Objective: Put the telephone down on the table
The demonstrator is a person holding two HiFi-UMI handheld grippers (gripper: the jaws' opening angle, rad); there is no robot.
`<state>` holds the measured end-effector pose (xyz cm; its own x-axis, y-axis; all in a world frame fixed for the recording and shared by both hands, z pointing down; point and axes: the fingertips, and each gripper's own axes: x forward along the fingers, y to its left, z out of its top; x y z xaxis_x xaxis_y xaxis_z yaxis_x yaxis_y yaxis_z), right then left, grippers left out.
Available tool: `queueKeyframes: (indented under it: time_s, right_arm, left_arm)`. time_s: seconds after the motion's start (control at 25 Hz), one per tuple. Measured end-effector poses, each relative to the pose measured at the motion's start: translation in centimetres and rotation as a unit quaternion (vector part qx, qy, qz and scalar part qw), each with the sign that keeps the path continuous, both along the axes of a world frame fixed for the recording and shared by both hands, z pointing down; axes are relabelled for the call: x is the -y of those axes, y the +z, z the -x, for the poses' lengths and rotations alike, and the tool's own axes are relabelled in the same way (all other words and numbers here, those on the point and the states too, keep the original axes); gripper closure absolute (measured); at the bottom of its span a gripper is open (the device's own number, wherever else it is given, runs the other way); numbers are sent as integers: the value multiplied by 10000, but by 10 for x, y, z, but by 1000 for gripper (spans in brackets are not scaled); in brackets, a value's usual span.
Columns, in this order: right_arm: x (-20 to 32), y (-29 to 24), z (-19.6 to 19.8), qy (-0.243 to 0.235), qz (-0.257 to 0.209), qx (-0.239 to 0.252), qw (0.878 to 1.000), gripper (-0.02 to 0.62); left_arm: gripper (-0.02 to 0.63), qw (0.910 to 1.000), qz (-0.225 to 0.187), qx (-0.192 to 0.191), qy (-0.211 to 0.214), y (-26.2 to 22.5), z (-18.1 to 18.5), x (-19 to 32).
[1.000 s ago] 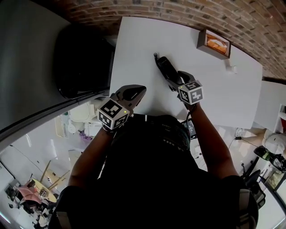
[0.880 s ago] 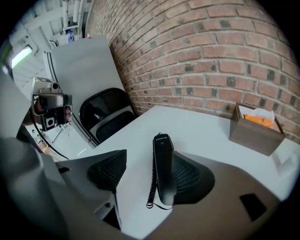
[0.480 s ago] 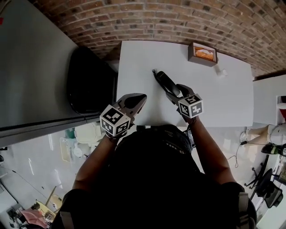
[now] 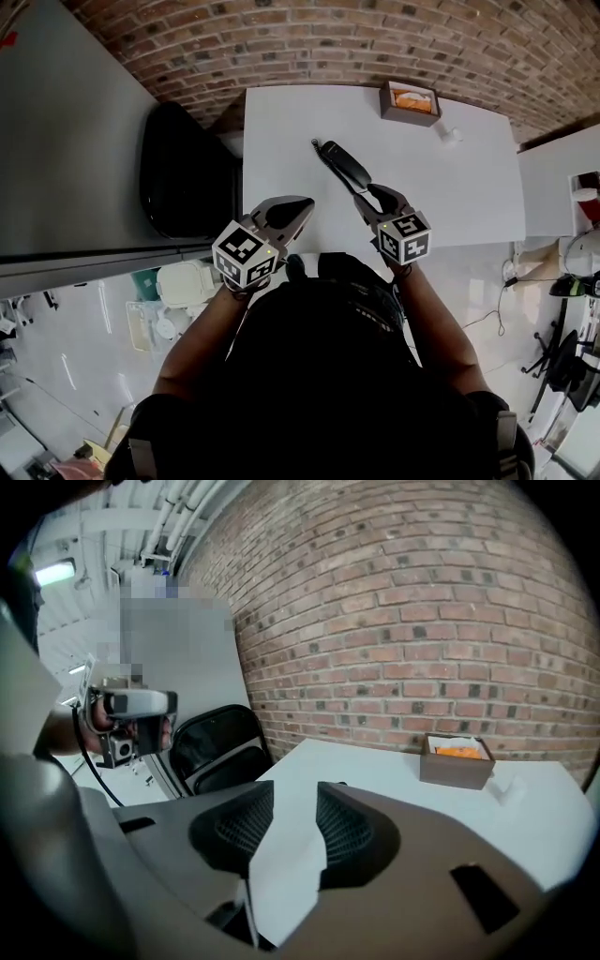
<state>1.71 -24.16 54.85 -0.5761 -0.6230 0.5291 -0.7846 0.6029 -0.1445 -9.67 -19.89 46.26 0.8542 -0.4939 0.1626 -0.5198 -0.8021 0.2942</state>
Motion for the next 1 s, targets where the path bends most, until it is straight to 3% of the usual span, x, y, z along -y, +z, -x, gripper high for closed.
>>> queueKeyframes:
  time_s: [0.08, 0.24, 0.4, 1.0]
  right_arm:
    - [-14, -9, -5, 32, -111, 79, 9999, 510]
    - [-34, -16, -19, -141, -185, 190, 9995, 571]
    - [-43, -21, -38, -352, -209, 330, 9986, 578]
    - [-92, -52, -147, -1296, -313, 944, 9866, 580]
  left_arm:
    - [598, 10000, 62, -31, -37, 4, -4, -6]
    - [598, 9999, 95, -10, -101, 7, -20, -20]
    - [598, 9991, 125, -245, -311, -15, -38, -31]
    - [598, 9928, -154, 124, -1185, -28, -171, -88]
